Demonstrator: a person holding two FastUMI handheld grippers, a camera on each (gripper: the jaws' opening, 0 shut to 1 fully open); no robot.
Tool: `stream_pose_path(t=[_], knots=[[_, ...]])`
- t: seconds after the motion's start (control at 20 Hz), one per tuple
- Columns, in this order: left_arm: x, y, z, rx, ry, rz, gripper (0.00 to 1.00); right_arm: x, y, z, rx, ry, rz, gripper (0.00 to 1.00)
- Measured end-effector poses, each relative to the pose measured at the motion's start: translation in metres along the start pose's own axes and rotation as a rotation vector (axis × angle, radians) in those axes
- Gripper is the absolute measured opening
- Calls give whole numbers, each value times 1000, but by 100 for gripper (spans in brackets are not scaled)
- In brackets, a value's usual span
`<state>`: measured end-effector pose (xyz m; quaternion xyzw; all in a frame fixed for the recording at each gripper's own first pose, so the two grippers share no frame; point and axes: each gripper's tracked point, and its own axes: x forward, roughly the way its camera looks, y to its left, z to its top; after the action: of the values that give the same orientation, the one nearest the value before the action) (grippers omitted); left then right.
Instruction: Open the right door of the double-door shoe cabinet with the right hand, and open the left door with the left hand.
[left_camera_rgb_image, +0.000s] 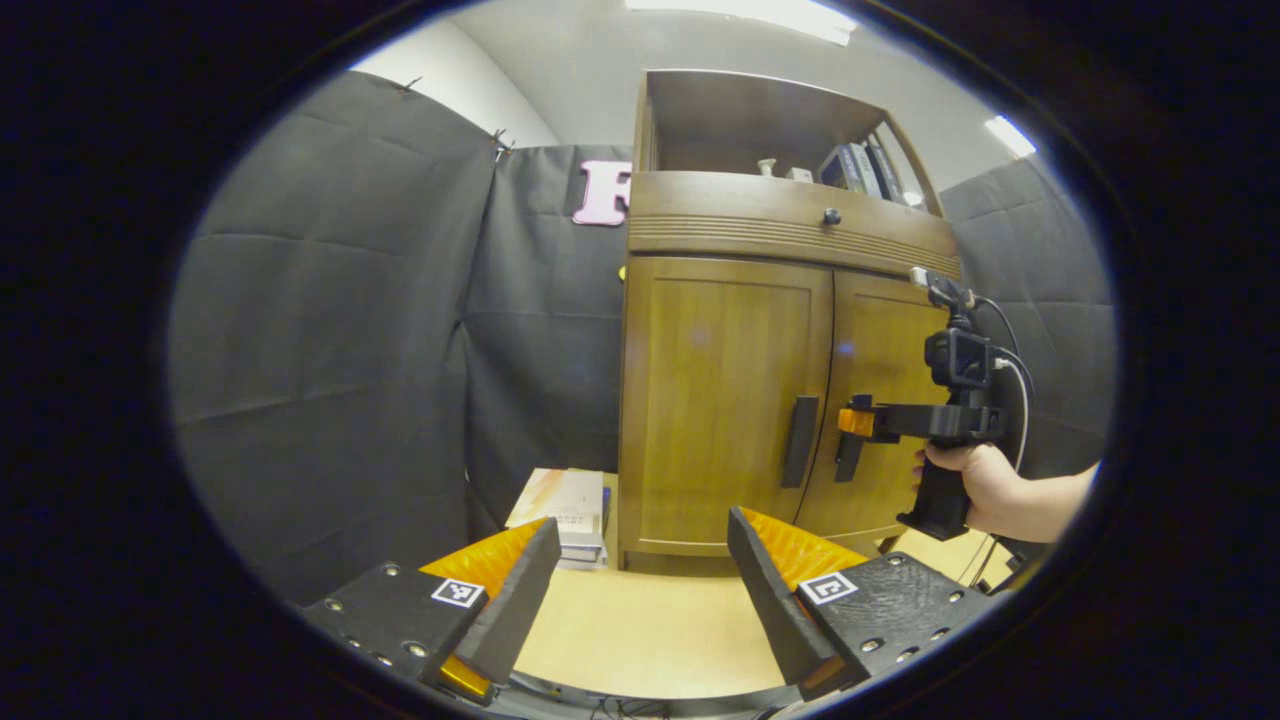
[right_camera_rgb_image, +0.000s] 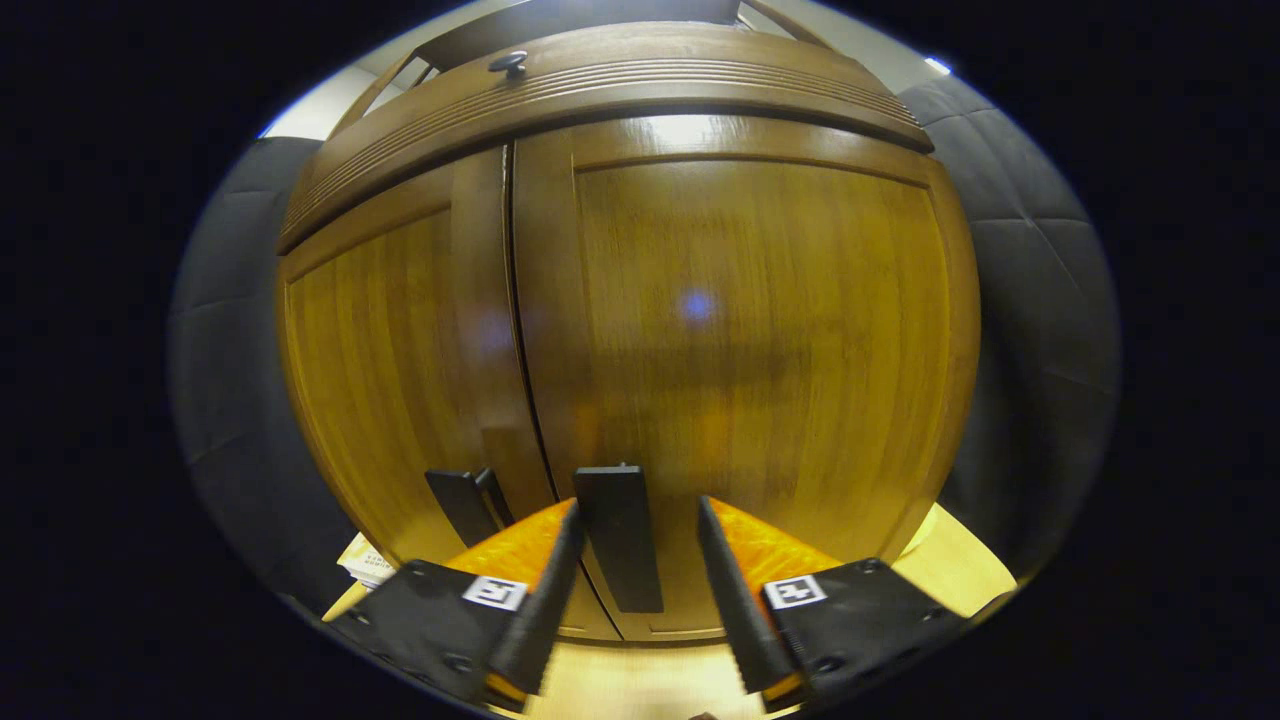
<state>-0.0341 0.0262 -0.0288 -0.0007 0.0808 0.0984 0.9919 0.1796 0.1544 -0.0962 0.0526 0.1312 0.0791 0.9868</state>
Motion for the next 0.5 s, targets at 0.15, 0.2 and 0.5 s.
stream_pose_path(t=[0.15,0.2,0.5], knots=[[-6,-2,-1,1,20,-13,99,10,0,-8,-18,45,-16,48],[-5,-5,0,-1,10,-24,99,7,1,-10,-13,49,-14,42],[-2,-6,4,22,-24,-45,99,6,1,-10,-31,57,29,23]])
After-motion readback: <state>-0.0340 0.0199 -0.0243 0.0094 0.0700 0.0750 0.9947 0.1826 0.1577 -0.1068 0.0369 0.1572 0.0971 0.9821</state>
